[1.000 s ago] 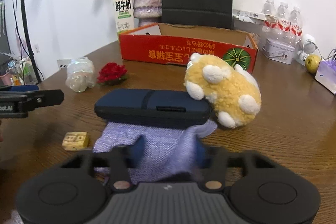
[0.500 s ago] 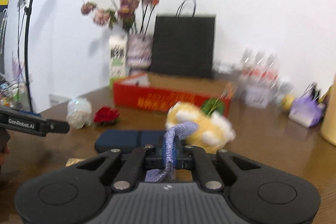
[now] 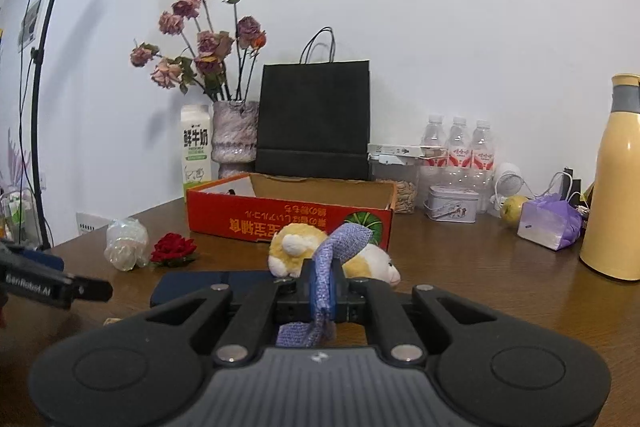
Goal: Organize objects
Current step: 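Grasp the small beige printed box with the left gripper while the right gripper holds the lavender bag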
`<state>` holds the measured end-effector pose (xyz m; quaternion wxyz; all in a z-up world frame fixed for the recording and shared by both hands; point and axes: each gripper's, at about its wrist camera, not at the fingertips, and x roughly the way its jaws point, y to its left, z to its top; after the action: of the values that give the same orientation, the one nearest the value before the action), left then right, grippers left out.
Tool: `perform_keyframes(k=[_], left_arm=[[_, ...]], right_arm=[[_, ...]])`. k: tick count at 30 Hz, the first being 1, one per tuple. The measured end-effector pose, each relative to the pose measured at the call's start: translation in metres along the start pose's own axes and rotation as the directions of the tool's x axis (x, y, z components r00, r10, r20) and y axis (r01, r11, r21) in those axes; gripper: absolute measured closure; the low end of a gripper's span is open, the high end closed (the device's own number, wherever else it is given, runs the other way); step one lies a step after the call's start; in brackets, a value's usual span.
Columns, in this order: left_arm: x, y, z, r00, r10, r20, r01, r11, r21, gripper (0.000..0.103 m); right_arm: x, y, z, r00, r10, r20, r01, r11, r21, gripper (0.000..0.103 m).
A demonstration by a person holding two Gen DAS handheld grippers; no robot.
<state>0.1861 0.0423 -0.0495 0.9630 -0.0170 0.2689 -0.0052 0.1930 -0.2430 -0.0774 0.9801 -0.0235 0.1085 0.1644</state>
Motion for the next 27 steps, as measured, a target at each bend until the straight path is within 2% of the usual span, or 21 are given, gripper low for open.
perform_keyframes(k=[4,6,10,12,13,14,15,16,17,20,27], left_arm=[[0.006,-0.019,-0.001,0.999,-0.029,-0.033,0.03,0.999,0.028,0.0],[0.012,-0.027,-0.002,0.998,-0.017,-0.063,0.019,0.999,0.035,0.0],[0.023,-0.036,-0.001,0.994,0.031,-0.109,-0.032,0.999,-0.009,0.002],[0.023,-0.037,-0.002,0.993,0.037,-0.109,-0.041,0.998,-0.037,0.015],[0.023,-0.038,-0.002,0.993,0.041,-0.113,-0.046,0.998,-0.04,0.018],[0.022,-0.041,-0.003,0.993,0.054,-0.105,-0.058,0.998,-0.036,0.032],[0.019,-0.042,-0.004,0.994,0.055,-0.097,-0.059,0.998,-0.038,0.052],[0.016,-0.044,-0.005,0.995,0.044,-0.091,-0.048,0.998,-0.043,0.064],[0.014,-0.045,-0.006,0.996,0.038,-0.084,-0.043,0.998,-0.05,0.068],[0.008,-0.048,-0.008,0.997,0.021,-0.073,-0.026,0.997,-0.07,0.068],[-0.003,-0.054,-0.007,1.0,0.019,-0.023,-0.02,0.999,-0.05,0.068]], right_arm=[[-0.002,-0.005,0.0,1.0,0.004,0.007,-0.004,1.0,0.019,0.098],[-0.003,-0.005,-0.001,1.0,0.013,0.011,-0.014,1.0,0.019,0.098],[-0.004,-0.003,-0.001,0.999,0.032,0.018,-0.032,0.999,0.013,0.097],[-0.004,-0.004,-0.001,0.999,0.039,0.018,-0.04,0.999,0.021,0.097],[-0.003,-0.005,0.0,0.999,0.042,0.017,-0.042,0.999,0.025,0.098],[-0.003,-0.005,-0.001,0.999,0.045,0.016,-0.046,0.998,0.03,0.097],[-0.003,-0.006,-0.001,0.999,0.05,0.015,-0.05,0.998,0.037,0.097],[-0.003,-0.006,-0.001,0.998,0.053,0.014,-0.053,0.998,0.041,0.098],[-0.003,-0.007,-0.001,0.998,0.055,0.014,-0.056,0.997,0.044,0.097],[-0.003,-0.007,-0.001,0.998,0.063,0.013,-0.064,0.997,0.05,0.098],[-0.003,-0.006,-0.001,0.997,0.076,0.013,-0.077,0.996,0.054,0.098]])
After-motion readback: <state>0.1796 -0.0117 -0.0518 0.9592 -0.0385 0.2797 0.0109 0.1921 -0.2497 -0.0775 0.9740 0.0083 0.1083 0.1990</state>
